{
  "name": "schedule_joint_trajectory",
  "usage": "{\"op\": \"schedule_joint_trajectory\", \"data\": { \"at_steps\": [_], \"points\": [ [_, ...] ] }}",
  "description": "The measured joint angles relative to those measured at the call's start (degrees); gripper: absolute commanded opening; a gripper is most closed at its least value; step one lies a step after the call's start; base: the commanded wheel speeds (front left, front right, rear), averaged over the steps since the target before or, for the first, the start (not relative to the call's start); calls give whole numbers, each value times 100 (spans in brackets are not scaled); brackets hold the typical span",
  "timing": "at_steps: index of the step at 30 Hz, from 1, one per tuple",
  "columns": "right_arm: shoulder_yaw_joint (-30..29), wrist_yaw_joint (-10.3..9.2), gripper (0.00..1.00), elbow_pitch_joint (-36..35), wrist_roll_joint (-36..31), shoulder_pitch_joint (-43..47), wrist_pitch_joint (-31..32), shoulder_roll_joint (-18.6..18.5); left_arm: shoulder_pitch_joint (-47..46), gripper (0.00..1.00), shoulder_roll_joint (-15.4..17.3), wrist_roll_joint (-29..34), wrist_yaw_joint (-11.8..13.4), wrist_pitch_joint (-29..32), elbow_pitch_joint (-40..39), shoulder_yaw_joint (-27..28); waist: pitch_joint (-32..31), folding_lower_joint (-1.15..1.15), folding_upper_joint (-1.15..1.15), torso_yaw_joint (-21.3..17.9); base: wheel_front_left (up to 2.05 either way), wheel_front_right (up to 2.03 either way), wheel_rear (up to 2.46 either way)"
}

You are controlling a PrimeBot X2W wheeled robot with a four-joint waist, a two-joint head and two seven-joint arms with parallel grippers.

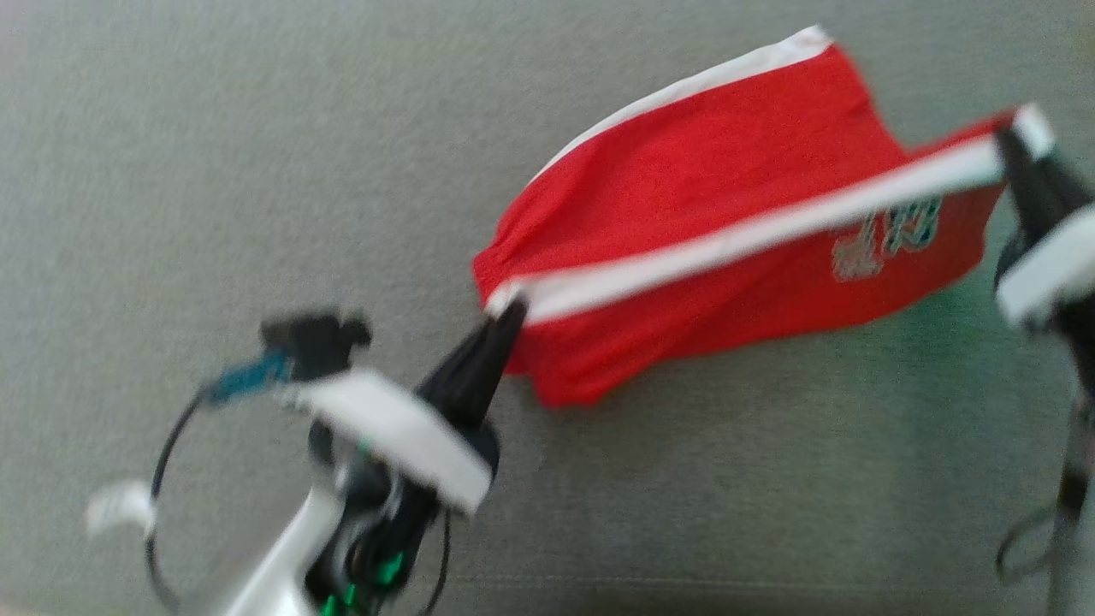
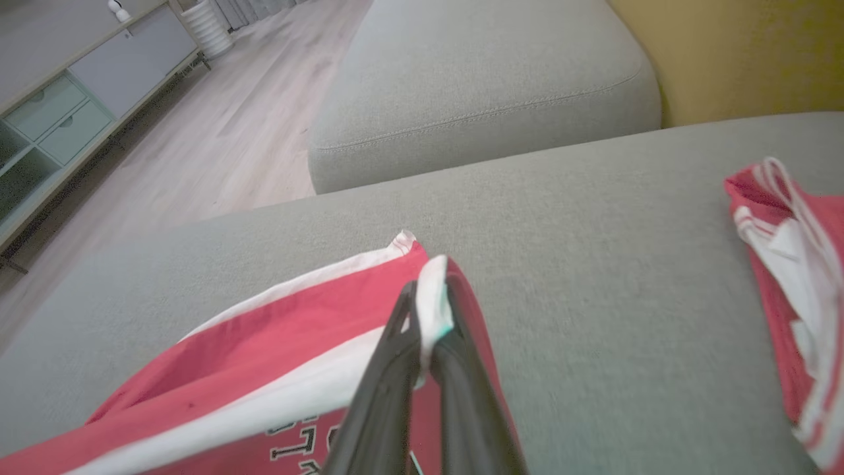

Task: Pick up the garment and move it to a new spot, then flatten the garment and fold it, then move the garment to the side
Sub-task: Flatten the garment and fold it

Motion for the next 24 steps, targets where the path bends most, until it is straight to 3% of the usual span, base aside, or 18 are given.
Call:
{"op": "schedule_joint_trajectory", "data": {
  "at_steps": [5, 10, 16, 24],
  "points": [
    [-4, 0, 0, 1004, -246, -1273, 180, -220, -1171, 0, -445, 67, -67, 182, 923, -46, 399, 1, 0, 362, 0, 0, 0],
    [202, 0, 0, 1856, -446, -1897, 163, -330, -1837, 0, -873, 71, -227, 179, 1823, -62, 716, 2, 0, 691, 0, 0, 0],
    [383, 0, 0, 2620, -556, -2317, -119, -435, -2158, 0, -1125, 109, -378, -81, 2474, -60, 914, 1, 0, 856, 0, 0, 0],
    [485, 0, 0, 3137, -669, -2795, -357, -671, -2309, 0, -1267, 34, -524, -319, 2698, -110, 995, 0, 0, 894, 0, 0, 0]
  ]
}}
